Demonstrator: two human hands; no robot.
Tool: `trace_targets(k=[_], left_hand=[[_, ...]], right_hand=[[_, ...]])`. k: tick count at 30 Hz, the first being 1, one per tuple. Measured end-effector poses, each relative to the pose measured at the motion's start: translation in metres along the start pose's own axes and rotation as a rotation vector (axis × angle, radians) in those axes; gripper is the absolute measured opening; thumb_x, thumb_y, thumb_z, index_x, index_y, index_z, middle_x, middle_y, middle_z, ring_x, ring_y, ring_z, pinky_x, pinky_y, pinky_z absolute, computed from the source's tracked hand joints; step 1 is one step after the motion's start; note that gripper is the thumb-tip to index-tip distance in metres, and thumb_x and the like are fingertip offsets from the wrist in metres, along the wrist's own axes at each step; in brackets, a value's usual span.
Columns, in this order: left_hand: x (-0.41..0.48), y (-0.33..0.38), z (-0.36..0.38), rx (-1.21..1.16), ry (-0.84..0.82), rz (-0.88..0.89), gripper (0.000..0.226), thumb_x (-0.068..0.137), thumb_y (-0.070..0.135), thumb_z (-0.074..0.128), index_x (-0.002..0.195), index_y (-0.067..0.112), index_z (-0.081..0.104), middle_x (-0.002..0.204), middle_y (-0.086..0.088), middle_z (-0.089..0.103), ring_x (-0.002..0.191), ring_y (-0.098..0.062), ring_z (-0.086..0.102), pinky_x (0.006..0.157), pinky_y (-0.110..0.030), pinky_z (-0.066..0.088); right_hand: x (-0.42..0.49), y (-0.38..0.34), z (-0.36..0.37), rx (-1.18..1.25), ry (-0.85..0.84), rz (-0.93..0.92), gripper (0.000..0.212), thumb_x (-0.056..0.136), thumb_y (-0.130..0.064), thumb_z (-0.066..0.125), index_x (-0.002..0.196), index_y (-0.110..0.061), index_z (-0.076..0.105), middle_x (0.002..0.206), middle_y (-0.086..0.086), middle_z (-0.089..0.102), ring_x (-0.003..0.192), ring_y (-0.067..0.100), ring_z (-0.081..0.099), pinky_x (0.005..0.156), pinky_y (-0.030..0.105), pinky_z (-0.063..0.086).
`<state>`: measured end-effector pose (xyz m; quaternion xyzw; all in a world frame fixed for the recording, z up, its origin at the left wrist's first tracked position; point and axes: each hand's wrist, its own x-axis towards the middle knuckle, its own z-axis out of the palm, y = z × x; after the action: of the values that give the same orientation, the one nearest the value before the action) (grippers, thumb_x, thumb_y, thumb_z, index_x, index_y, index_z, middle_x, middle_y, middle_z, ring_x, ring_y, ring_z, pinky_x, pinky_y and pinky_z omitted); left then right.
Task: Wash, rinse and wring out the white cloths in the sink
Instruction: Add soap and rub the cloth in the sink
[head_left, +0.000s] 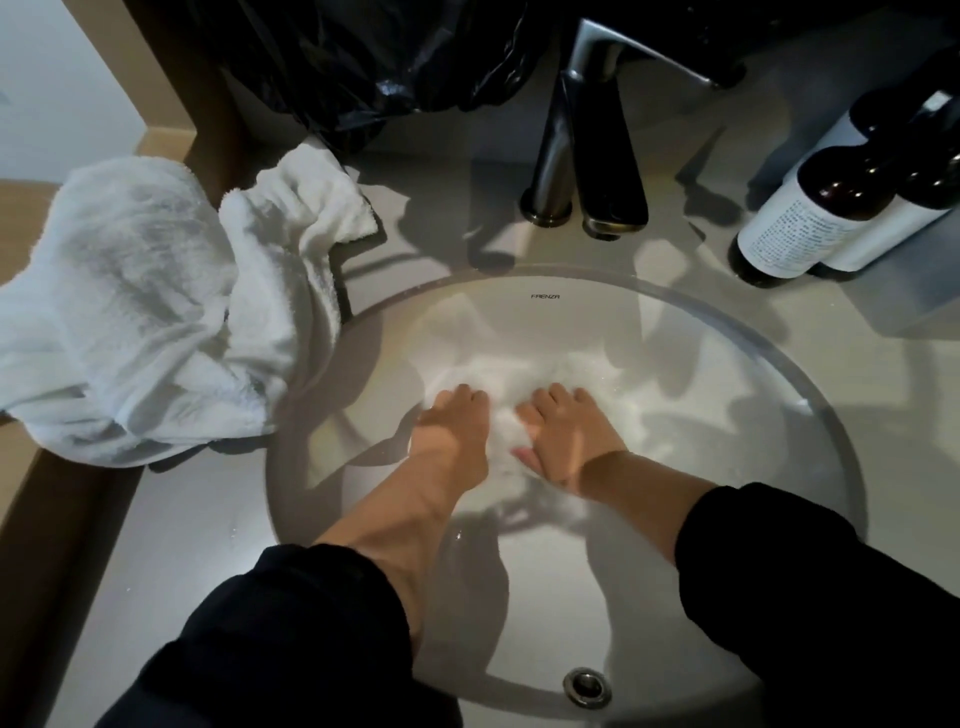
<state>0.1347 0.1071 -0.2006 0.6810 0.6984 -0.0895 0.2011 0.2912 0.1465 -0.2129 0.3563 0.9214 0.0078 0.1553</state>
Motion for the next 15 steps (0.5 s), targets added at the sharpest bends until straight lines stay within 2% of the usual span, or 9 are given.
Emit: trace_targets(k=[3, 5, 7, 8, 9, 11, 12, 14, 15], left_hand=[[-0.005, 0.009, -0.015, -0.011, -0.149, -0.067, 0.042, 0.074, 0.02, 0.073, 0.111, 0.012, 0.055, 0.11, -0.002, 0.059, 0.102, -0.02, 0.061, 0.075, -0.03, 0.052], [-0.01, 0.007, -0.025, -0.151, -0.393, 0.01, 0.036, 0.076, 0.03, 0.077, 0.1, 0.005, 0.067, 0.088, -0.001, 0.073, 0.074, -0.013, 0.068, 0.061, -0.021, 0.054], [-0.014, -0.001, -0.036, -0.249, -0.561, 0.085, 0.041, 0.082, 0.038, 0.074, 0.091, -0.001, 0.068, 0.057, 0.006, 0.067, 0.051, -0.005, 0.061, 0.048, -0.012, 0.044], [-0.015, -0.006, -0.04, -0.262, -0.53, 0.108, 0.046, 0.081, 0.045, 0.072, 0.093, 0.001, 0.067, 0.059, 0.008, 0.064, 0.057, -0.005, 0.061, 0.051, -0.009, 0.041], [-0.014, -0.009, -0.042, -0.285, -0.445, 0.118, 0.053, 0.08, 0.05, 0.072, 0.107, 0.005, 0.065, 0.079, 0.006, 0.067, 0.079, -0.008, 0.065, 0.065, -0.01, 0.044], [-0.015, -0.006, -0.045, -0.498, -0.24, 0.126, 0.08, 0.075, 0.048, 0.077, 0.141, 0.019, 0.043, 0.131, 0.002, 0.053, 0.122, -0.016, 0.051, 0.1, -0.023, 0.04], [-0.015, 0.001, -0.046, -0.656, -0.156, 0.159, 0.091, 0.073, 0.042, 0.08, 0.147, 0.024, 0.032, 0.14, 0.0, 0.045, 0.128, -0.015, 0.045, 0.105, -0.027, 0.036], [-0.02, 0.018, -0.05, -0.89, -0.093, 0.245, 0.105, 0.07, 0.034, 0.084, 0.151, 0.03, 0.018, 0.139, 0.002, 0.037, 0.122, -0.006, 0.041, 0.102, -0.024, 0.033], [-0.021, 0.026, -0.05, -0.939, -0.105, 0.28, 0.113, 0.067, 0.035, 0.086, 0.152, 0.033, 0.011, 0.144, 0.007, 0.031, 0.126, -0.005, 0.035, 0.105, -0.024, 0.03]], right_hand=[[-0.006, 0.008, -0.006, 0.419, 0.205, 0.094, 0.055, 0.094, -0.045, 0.033, 0.114, 0.001, 0.056, 0.097, 0.017, 0.061, 0.086, 0.036, 0.056, 0.073, 0.041, 0.044], [-0.008, 0.015, -0.016, 0.653, 0.167, 0.345, 0.047, 0.096, -0.041, 0.041, 0.113, 0.001, 0.053, 0.104, 0.018, 0.055, 0.096, 0.035, 0.051, 0.082, 0.04, 0.04], [-0.015, 0.029, -0.025, 0.834, 0.108, 0.584, 0.034, 0.097, -0.033, 0.048, 0.106, -0.001, 0.055, 0.106, 0.015, 0.046, 0.101, 0.03, 0.046, 0.091, 0.037, 0.039], [-0.022, 0.036, -0.033, 0.996, 0.103, 0.624, 0.022, 0.097, -0.024, 0.048, 0.099, -0.004, 0.055, 0.101, 0.011, 0.046, 0.097, 0.028, 0.048, 0.089, 0.037, 0.042], [-0.031, 0.043, -0.042, 1.235, 0.116, 0.606, 0.013, 0.098, -0.012, 0.044, 0.09, -0.007, 0.054, 0.092, 0.006, 0.052, 0.087, 0.026, 0.051, 0.081, 0.037, 0.045], [-0.054, 0.056, -0.059, 1.715, 0.171, 0.524, 0.028, 0.091, 0.009, 0.038, 0.084, -0.012, 0.054, 0.07, -0.004, 0.06, 0.067, 0.016, 0.057, 0.065, 0.029, 0.043], [-0.065, 0.061, -0.065, 1.877, 0.175, 0.484, 0.031, 0.088, 0.013, 0.039, 0.091, -0.012, 0.057, 0.07, -0.005, 0.064, 0.065, 0.012, 0.06, 0.066, 0.026, 0.042], [-0.081, 0.066, -0.077, 2.053, 0.178, 0.355, 0.03, 0.081, 0.004, 0.056, 0.108, -0.007, 0.06, 0.086, 0.003, 0.07, 0.078, 0.014, 0.065, 0.078, 0.03, 0.045], [-0.086, 0.066, -0.083, 2.092, 0.179, 0.297, 0.044, 0.073, -0.004, 0.069, 0.116, -0.001, 0.058, 0.098, 0.01, 0.069, 0.089, 0.02, 0.066, 0.087, 0.036, 0.046]])
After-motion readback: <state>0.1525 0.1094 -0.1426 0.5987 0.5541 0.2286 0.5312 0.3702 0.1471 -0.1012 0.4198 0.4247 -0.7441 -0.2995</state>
